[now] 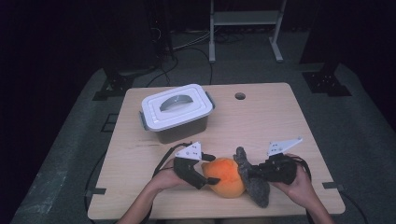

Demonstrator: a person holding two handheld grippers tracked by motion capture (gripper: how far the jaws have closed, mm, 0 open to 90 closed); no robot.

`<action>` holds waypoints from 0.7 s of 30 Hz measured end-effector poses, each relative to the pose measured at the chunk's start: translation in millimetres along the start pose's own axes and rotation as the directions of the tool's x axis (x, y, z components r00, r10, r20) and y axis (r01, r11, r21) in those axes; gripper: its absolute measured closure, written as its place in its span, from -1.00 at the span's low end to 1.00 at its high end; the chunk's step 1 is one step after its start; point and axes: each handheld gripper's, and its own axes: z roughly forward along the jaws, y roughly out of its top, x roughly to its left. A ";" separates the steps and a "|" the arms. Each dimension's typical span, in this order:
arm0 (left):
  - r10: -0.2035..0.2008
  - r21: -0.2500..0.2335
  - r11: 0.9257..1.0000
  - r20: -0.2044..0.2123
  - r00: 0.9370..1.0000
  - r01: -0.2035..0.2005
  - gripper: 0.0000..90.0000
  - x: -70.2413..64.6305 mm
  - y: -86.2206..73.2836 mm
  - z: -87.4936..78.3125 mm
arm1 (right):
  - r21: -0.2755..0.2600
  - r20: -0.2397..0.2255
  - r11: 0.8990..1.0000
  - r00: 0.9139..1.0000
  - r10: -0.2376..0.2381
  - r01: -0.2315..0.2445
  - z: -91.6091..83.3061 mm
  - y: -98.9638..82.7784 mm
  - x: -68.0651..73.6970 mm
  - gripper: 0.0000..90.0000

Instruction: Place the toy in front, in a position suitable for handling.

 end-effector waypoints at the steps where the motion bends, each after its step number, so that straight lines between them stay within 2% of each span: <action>1: 0.005 -0.002 1.000 -0.007 1.000 -0.005 -0.37 -0.4 0.4 -1.3 | 0.001 -0.002 1.000 1.000 0.005 -0.005 -0.1 -0.9 -1.5 0.73; 4: 0.013 -0.016 1.000 -0.033 0.999 -0.014 -0.11 -1.4 3.6 -6.0 | -0.001 0.005 1.000 1.000 0.013 -0.013 -2.9 -1.6 -4.5 0.73; 5: 0.008 -0.028 1.000 -0.033 0.999 -0.009 -0.08 -1.7 5.2 -7.7 | -0.010 0.015 1.000 1.000 0.016 -0.016 -5.4 -1.0 -4.4 0.73; 8: 0.038 -0.035 0.999 -0.053 0.998 -0.040 -0.04 -5.6 11.1 -12.0 | -0.072 0.023 0.997 1.000 0.017 -0.015 -14.3 3.0 -1.2 0.73; 12: 0.063 -0.028 0.998 -0.060 0.996 -0.065 -0.03 -11.2 15.9 -9.4 | -0.148 -0.007 0.989 1.000 -0.021 0.020 -17.6 14.3 11.1 0.73; 16: 0.071 -0.013 0.997 -0.061 0.996 -0.072 -0.11 -12.1 14.3 -6.3 | -0.097 -0.013 0.994 0.999 -0.046 0.044 -3.8 15.9 16.7 0.73; 18: 0.055 -0.022 0.998 -0.052 0.997 -0.056 -0.25 -9.8 13.1 -6.6 | -0.088 -0.023 0.995 0.999 -0.039 0.037 -1.6 12.9 13.5 0.73; 21: 0.026 -0.019 0.999 -0.050 0.998 -0.027 -0.48 -6.3 11.8 -5.9 | -0.061 -0.013 0.998 1.000 -0.028 0.027 -0.7 8.5 9.6 0.73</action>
